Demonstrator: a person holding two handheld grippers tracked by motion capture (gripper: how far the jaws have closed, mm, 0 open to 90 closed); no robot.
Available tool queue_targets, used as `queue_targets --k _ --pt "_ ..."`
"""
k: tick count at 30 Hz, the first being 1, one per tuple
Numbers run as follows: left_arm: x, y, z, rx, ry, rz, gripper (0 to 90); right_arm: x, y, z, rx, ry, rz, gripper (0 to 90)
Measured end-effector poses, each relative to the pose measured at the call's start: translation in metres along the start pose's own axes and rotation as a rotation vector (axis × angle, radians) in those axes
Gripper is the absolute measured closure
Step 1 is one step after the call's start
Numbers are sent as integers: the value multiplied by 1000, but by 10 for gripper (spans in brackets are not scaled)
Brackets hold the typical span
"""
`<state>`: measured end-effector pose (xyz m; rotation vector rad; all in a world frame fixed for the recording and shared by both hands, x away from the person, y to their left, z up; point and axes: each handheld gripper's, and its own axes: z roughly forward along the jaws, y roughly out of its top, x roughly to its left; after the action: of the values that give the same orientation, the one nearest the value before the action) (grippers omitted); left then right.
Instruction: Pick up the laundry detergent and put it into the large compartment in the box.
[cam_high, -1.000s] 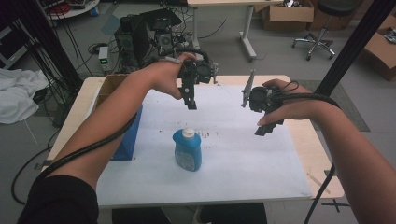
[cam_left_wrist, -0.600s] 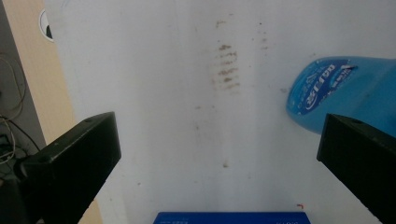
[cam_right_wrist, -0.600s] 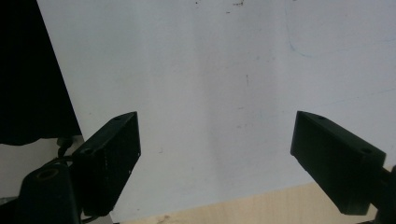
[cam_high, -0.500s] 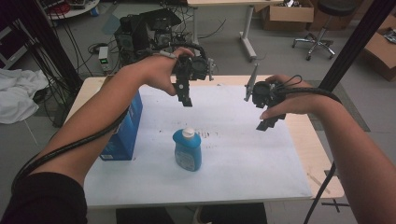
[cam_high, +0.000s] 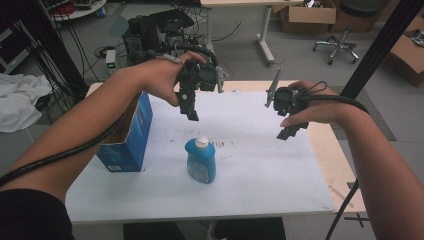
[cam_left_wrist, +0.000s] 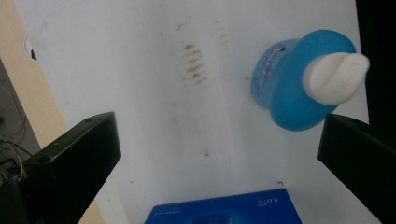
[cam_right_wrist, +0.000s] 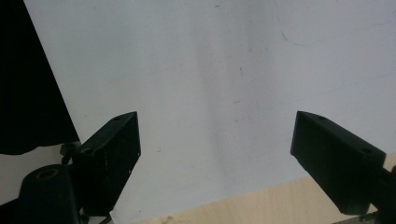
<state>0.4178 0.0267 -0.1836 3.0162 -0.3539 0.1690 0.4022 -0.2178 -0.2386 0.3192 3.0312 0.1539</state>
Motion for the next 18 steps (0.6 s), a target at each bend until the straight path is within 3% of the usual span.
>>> queue_targets --k 11,18 --pt "-15 -9 -10 -43 -7 86 1 13 5 1 4 -13 9 159" --pt "-23 -18 -3 -82 -47 149 1 15 9 4 4 -9 16 159"
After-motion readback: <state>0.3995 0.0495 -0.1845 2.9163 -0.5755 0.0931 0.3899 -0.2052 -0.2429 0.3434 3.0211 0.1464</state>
